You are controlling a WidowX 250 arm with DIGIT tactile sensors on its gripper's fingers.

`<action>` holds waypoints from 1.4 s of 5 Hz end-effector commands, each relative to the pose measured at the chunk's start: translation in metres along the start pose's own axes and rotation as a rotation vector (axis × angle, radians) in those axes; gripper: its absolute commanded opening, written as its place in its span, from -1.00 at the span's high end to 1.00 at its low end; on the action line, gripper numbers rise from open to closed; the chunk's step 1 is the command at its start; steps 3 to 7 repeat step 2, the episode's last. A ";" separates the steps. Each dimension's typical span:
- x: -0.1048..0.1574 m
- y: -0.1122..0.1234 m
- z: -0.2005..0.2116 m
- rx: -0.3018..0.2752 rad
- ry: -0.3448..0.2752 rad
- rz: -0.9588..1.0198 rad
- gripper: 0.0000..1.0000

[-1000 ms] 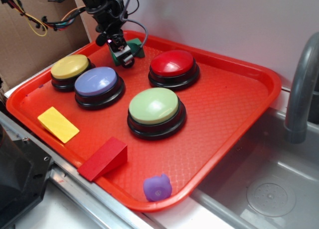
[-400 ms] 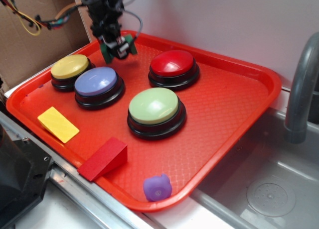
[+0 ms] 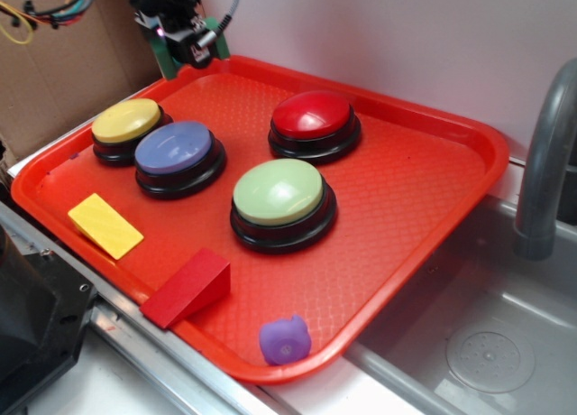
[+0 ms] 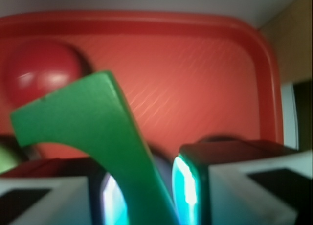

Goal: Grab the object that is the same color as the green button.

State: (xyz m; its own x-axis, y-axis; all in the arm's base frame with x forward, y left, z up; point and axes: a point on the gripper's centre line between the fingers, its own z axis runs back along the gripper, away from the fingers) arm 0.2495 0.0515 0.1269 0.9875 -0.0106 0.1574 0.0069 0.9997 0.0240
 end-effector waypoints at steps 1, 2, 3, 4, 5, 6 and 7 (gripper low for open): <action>-0.031 -0.049 0.031 -0.031 -0.007 0.006 1.00; -0.035 -0.052 0.031 -0.012 0.017 0.015 1.00; -0.035 -0.052 0.031 -0.012 0.017 0.015 1.00; -0.035 -0.052 0.031 -0.012 0.017 0.015 1.00; -0.035 -0.052 0.031 -0.012 0.017 0.015 1.00; -0.035 -0.052 0.031 -0.012 0.017 0.015 1.00; -0.035 -0.052 0.031 -0.012 0.017 0.015 1.00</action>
